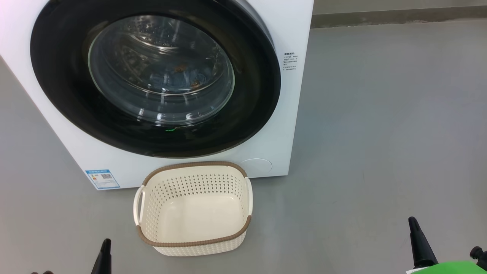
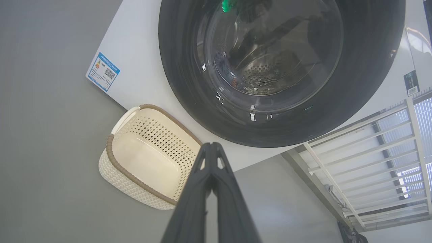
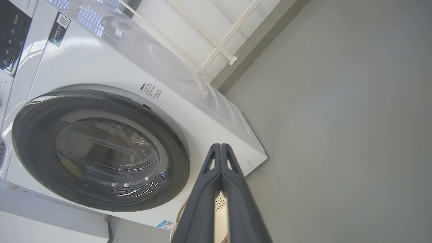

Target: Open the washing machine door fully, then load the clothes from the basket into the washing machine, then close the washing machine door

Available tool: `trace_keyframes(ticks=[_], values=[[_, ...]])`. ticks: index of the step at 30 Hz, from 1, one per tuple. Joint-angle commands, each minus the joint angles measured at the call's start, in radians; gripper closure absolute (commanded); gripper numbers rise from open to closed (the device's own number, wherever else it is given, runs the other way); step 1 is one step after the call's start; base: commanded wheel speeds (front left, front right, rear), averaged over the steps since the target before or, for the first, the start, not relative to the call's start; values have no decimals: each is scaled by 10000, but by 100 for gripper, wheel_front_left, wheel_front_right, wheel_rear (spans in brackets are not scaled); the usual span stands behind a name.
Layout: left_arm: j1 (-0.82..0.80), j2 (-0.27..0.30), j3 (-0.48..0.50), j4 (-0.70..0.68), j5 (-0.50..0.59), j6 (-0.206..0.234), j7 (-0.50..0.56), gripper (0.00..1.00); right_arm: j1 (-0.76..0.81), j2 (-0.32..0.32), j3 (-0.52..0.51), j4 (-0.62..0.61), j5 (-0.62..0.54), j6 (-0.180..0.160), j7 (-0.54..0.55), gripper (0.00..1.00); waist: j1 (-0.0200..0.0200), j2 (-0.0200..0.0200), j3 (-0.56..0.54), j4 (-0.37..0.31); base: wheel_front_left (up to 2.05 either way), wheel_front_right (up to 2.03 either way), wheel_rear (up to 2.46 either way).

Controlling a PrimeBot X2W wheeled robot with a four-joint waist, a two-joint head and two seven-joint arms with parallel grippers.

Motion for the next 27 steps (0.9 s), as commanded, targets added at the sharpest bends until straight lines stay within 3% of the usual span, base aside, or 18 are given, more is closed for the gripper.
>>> trace_keyframes(ticks=[1, 27], values=[[-503, 87, 244, -180, -177, -16, 65, 100, -501, -102, 189, -218, 255, -31, 63, 100, -1, 0, 1, -1, 0, 0, 0], [-974, -31, 581, 4, -2684, -21, 830, 100, -907, -95, 321, -71, 3196, -43, 831, 100, -1, 0, 58, -68, 0, 0, 0]])
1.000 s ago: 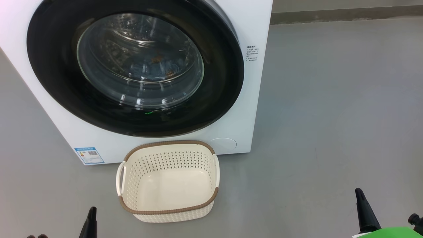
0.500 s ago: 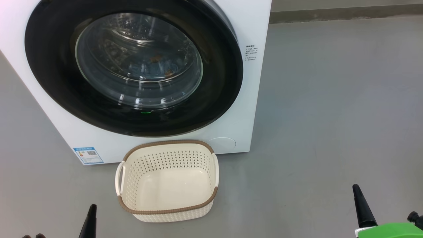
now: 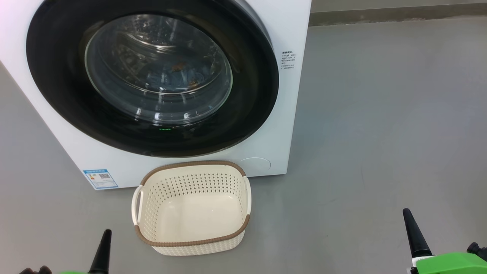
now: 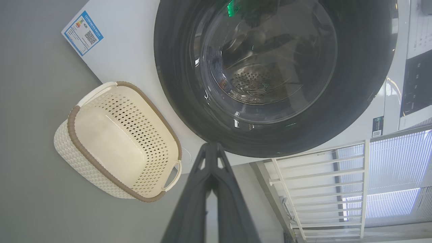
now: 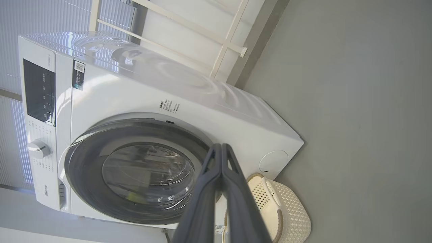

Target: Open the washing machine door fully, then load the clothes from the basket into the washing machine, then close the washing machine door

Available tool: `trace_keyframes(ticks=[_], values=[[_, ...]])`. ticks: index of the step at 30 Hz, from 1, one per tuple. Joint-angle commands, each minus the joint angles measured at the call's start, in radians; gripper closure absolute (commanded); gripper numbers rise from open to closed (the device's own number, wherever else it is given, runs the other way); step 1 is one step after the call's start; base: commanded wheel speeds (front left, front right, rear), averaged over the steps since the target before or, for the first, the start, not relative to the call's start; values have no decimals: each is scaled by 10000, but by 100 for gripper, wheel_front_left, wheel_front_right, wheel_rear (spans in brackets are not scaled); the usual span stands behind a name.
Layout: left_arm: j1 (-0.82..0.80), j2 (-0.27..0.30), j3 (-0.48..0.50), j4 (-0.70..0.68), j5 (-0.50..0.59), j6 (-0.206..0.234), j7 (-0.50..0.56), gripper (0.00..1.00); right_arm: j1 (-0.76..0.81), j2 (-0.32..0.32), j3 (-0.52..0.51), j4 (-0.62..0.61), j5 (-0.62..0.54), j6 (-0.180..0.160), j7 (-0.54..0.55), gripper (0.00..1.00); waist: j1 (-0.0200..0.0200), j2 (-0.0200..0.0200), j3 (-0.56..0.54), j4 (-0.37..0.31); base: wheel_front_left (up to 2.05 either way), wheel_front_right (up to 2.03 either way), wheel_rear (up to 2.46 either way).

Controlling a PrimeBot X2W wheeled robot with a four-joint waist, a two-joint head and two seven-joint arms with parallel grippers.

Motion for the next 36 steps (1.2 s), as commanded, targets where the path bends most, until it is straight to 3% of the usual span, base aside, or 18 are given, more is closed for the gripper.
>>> trace_keyframes(ticks=[1, 36], values=[[-537, 66, 308, -179, -300, -22, 83, 100, -489, -95, 182, -218, 366, -42, 105, 100, -1, -1, 4, -5, 0, 0, 0], [-1138, -94, 752, 56, -3479, -29, 1070, 100, -1005, -85, 352, -31, 4112, -57, 1082, 100, -1, -1, 77, -89, 0, 0, 0]])
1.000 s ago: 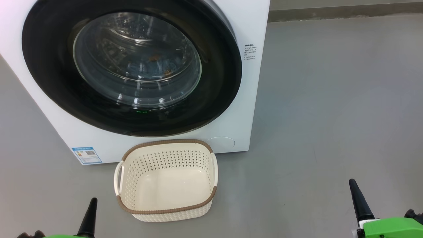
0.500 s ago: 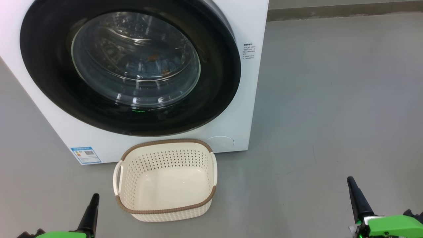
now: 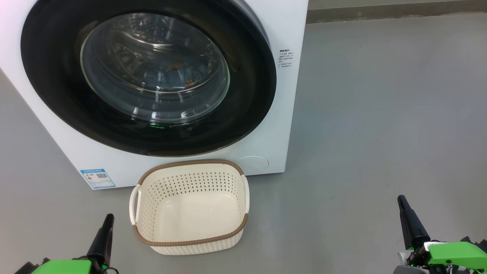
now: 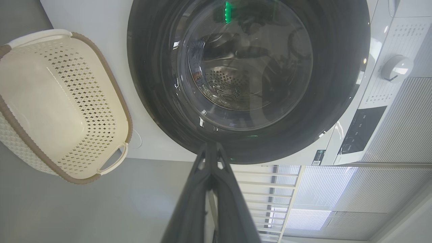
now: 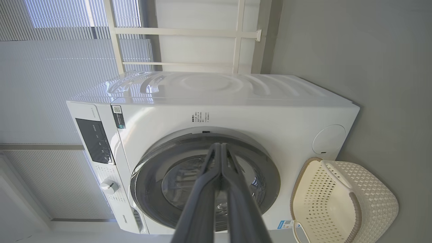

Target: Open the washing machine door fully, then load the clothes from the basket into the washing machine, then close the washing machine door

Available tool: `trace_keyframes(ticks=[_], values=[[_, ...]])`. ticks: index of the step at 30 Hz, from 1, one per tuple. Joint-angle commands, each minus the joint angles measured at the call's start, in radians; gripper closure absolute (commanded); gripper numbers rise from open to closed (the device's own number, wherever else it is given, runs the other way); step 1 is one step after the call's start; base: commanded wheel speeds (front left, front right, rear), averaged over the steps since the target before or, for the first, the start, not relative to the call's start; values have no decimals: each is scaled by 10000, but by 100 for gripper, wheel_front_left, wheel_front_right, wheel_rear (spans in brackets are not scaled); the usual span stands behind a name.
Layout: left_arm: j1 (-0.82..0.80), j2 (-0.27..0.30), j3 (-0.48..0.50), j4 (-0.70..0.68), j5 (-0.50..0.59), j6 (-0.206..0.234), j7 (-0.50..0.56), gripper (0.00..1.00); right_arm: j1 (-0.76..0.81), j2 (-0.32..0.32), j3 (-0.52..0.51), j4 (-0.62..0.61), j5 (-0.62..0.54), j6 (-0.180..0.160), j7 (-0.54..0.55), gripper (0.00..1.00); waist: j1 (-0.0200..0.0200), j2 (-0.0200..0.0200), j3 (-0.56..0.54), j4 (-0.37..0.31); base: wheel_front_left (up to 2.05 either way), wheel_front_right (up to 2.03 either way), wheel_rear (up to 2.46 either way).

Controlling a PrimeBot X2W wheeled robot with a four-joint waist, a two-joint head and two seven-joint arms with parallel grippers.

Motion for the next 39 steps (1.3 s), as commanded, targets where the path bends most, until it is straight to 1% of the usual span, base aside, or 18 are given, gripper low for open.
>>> trace_keyframes(ticks=[1, 39], values=[[-438, 111, 346, -185, -117, -29, 54, 100, -418, -85, 275, -244, 171, 16, 79, 100, -1, 0, 0, 0, 0, 0, 0], [-441, 85, 383, -186, -86, -29, 84, 100, -418, -85, 277, -244, 173, 16, 77, 100, -1, 0, 0, 0, 0, 0, 0]])
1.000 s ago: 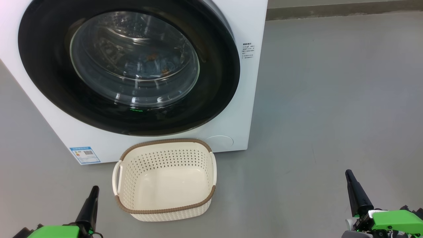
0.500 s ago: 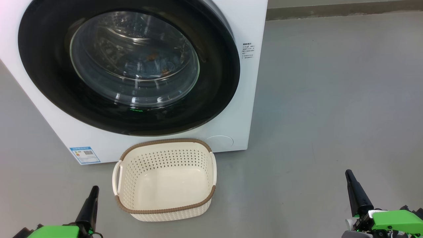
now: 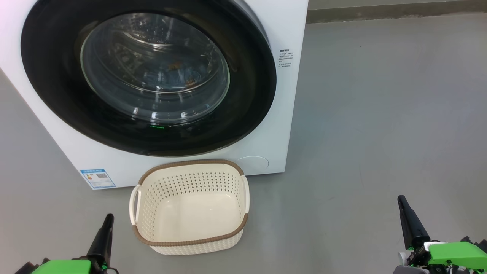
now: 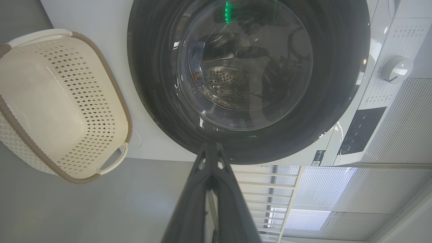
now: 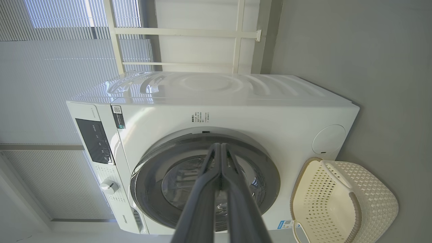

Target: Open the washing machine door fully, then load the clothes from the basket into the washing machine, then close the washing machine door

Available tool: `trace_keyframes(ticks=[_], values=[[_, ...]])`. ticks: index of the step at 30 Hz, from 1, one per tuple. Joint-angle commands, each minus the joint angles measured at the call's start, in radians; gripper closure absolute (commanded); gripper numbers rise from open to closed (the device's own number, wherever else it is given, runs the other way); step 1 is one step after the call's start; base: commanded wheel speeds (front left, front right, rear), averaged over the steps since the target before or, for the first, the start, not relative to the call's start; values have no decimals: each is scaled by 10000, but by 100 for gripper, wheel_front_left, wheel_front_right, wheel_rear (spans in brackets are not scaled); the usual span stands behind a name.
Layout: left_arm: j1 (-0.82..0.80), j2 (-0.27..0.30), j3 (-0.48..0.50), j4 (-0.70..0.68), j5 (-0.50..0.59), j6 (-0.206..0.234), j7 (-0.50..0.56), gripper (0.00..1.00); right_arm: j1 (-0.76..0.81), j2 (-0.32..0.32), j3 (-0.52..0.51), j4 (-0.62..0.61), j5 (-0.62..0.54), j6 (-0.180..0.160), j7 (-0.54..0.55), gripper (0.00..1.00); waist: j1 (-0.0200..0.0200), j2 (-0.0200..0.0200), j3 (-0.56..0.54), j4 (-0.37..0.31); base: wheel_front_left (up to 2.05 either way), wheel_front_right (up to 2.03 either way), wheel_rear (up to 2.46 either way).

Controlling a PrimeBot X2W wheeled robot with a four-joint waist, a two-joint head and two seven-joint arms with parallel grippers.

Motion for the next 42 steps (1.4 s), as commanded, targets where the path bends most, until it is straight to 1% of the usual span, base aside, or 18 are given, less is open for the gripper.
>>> trace_keyframes(ticks=[1, 42], values=[[-413, 104, 352, -191, -53, -29, 44, 100, -411, -85, 275, -246, 119, 16, 77, 100, 0, 0, 0, 0, 0, 0, 0], [-414, 89, 374, -192, -35, -29, 62, 100, -410, -85, 276, -246, 120, 16, 76, 100, -1, 0, 0, 0, 0, 0, 0]])
